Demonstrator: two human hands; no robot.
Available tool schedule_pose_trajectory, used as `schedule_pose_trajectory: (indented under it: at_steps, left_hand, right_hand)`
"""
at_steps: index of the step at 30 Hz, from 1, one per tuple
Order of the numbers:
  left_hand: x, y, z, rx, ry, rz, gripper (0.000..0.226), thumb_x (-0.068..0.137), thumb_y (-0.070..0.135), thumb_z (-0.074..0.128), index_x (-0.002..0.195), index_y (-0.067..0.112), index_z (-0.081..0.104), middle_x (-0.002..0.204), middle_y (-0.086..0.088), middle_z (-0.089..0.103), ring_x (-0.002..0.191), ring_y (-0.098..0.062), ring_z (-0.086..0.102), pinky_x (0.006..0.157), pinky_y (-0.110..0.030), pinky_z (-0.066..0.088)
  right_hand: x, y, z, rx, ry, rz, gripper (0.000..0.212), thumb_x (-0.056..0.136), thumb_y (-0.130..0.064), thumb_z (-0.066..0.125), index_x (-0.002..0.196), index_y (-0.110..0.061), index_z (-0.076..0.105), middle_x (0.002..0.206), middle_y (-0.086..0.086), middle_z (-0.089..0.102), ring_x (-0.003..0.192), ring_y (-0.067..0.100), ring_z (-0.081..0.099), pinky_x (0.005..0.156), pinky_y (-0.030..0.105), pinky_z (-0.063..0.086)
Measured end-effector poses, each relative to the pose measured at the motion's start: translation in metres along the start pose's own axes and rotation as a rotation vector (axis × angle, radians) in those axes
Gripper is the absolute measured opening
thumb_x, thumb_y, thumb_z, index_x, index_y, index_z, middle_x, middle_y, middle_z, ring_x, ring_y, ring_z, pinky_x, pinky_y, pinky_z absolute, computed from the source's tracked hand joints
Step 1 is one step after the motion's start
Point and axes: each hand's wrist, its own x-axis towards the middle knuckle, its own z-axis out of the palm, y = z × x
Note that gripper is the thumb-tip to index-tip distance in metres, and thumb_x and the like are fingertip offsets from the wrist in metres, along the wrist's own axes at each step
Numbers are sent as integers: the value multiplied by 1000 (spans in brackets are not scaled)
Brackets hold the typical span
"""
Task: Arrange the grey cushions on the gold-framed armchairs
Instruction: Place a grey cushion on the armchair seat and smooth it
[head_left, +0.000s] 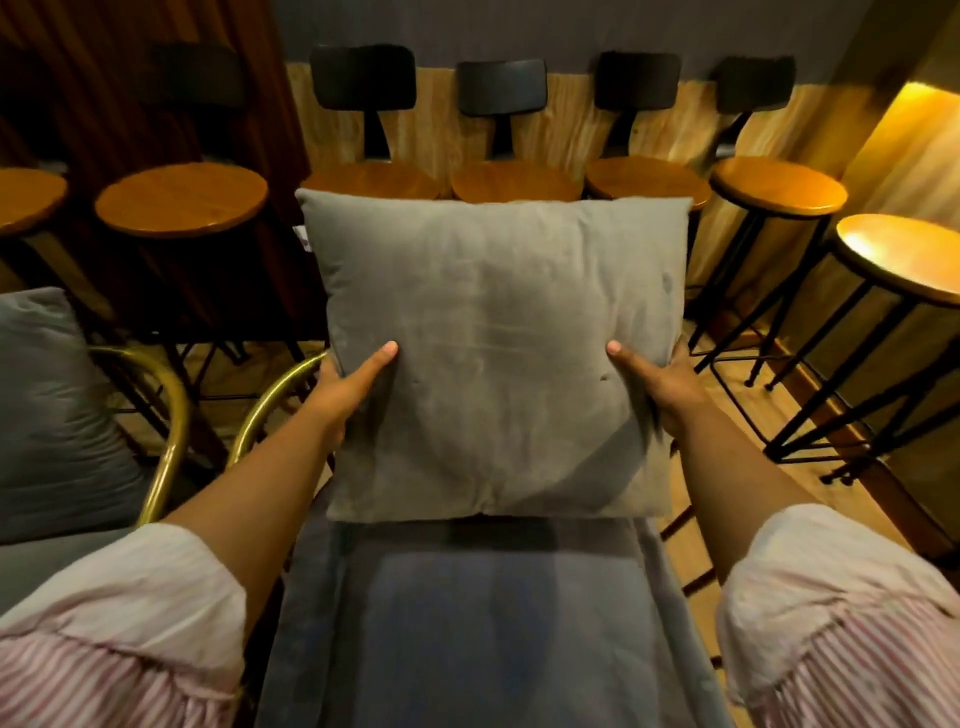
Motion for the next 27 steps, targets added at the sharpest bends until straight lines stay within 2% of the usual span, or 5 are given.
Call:
schedule_pose_trajectory:
  at_steps: [6, 8, 13, 20, 27]
  left_hand:
    - [44, -30, 10, 41, 48, 25, 104, 61, 58, 77, 147, 31, 26, 152, 0, 37, 136, -32, 39, 105, -56, 39]
    - [53, -41, 9, 14, 38, 57, 116, 48, 63, 80, 146, 33, 26, 151, 2, 38, 135, -29, 41, 105, -55, 40]
    - [75, -68, 14, 30, 88, 152, 91, 70, 30, 80, 143, 24, 27, 146, -3, 43, 132, -26, 44, 105, -41, 41]
    - [73, -109, 10, 185, 118, 153, 89, 71, 23, 80, 143, 15, 30, 146, -8, 45, 132, -27, 45, 102, -31, 40]
    - [70, -106, 6, 386, 185, 177, 90, 70, 47, 76, 144, 22, 32, 145, -6, 49, 130, -31, 48, 104, -41, 43]
  right_hand:
    - [51, 37, 18, 9, 8, -4, 95, 70, -22, 81, 147, -24, 25, 135, -3, 45, 117, 16, 44, 89, 30, 39]
    - [62, 50, 20, 26, -3, -20, 94, 70, -15, 81, 146, -23, 26, 133, -3, 46, 116, 17, 47, 87, 30, 43]
    - [77, 80, 20, 37, -3, -78, 96, 68, -2, 80, 144, -22, 25, 123, -11, 49, 115, 16, 47, 95, 34, 45]
    - [58, 138, 16, -52, -4, -4, 128, 32, -53, 91, 143, -30, 31, 143, -3, 48, 127, 22, 48, 105, 46, 44]
    - [69, 134, 30, -29, 163, -61, 71, 79, -46, 69, 139, -18, 42, 140, 4, 52, 128, 23, 49, 107, 40, 41]
